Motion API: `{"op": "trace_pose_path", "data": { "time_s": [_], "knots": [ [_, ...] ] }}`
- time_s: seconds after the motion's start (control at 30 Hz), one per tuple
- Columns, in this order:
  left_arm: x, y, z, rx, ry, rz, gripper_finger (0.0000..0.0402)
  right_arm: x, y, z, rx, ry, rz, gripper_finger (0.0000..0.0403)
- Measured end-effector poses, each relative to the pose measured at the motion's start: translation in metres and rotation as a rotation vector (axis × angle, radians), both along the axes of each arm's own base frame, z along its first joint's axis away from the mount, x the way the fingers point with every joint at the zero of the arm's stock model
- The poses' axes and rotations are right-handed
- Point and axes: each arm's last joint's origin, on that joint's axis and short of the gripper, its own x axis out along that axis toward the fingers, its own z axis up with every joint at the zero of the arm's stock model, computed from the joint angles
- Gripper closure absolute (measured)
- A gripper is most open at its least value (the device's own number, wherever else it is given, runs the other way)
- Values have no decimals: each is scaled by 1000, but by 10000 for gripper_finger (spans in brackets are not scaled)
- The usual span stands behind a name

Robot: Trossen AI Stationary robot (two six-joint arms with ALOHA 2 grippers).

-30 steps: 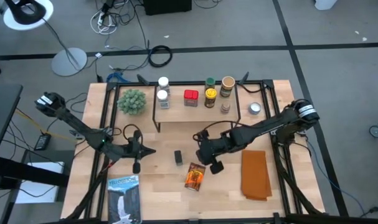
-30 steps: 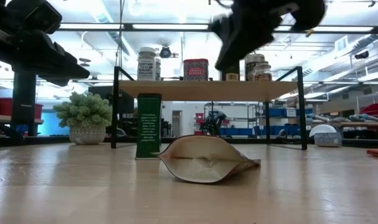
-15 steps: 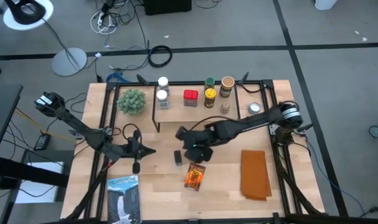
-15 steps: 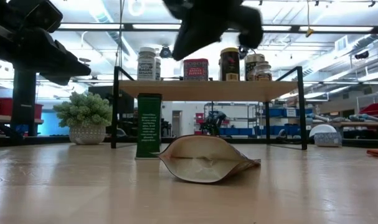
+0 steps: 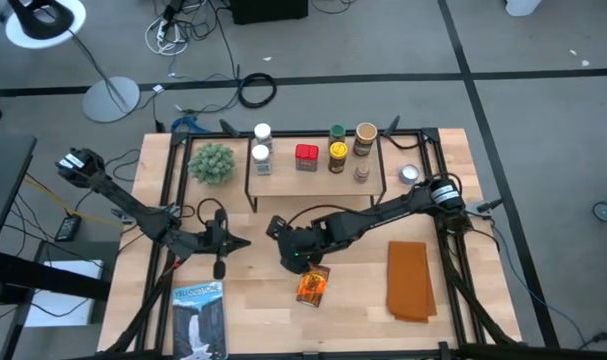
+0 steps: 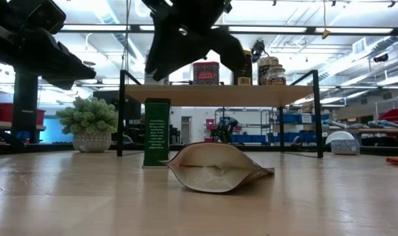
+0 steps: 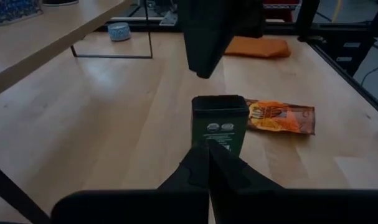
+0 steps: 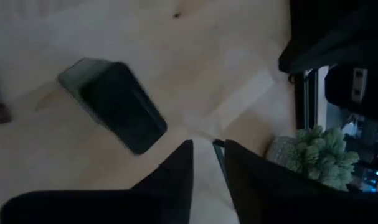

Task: Shelf spices
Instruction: Put the green seasoning can onto the shelf

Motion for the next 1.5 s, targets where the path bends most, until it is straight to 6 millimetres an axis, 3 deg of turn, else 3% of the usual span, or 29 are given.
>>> {"op": "trace_pose_path", "data": {
  "time_s": [0.23,0.57,0.87,1.13,1.5],
  "knots": [
    [0,0,0,2,3,-1,400,-8,6,9,-26,8,2,242],
    [0,0,0,-3,-2,-3,400,-13,8,-3,-41,99,48,148],
    [0,0,0,-4,-2,-3,400,-13,15,-5,-86,154,396,171],
    [0,0,0,-5,-3,-3,400,-6,3,-2,-60,112,386,201],
    [0,0,0,-4,-3,-3,400,-6,0,-8,-32,112,296,186]
  ]
}}
